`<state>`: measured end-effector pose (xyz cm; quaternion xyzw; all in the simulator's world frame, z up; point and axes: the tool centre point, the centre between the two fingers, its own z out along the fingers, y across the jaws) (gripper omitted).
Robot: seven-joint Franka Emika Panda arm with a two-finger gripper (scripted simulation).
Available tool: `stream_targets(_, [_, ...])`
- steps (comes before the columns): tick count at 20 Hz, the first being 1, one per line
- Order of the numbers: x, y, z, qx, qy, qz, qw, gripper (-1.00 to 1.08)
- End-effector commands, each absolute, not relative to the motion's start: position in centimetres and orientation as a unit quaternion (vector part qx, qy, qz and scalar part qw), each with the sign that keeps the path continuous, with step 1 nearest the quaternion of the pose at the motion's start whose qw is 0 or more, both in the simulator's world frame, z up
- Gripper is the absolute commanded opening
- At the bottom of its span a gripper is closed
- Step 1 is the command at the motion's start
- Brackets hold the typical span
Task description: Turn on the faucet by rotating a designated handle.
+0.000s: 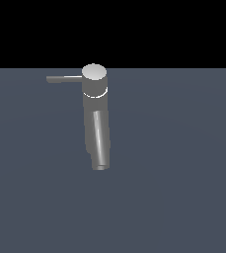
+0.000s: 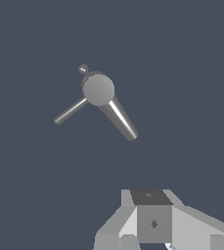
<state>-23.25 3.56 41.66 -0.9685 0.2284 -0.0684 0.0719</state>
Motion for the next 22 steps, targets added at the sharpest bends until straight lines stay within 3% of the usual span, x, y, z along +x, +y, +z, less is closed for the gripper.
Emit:
stream_targets(1, [-22.6,4.4,40.5,-0.959,0.259,-0.077,0.083,-1.00])
stream_targets(22, [-15.9,10.1,33.7,-0.864,0.456,-0.138,0.160,-1.00])
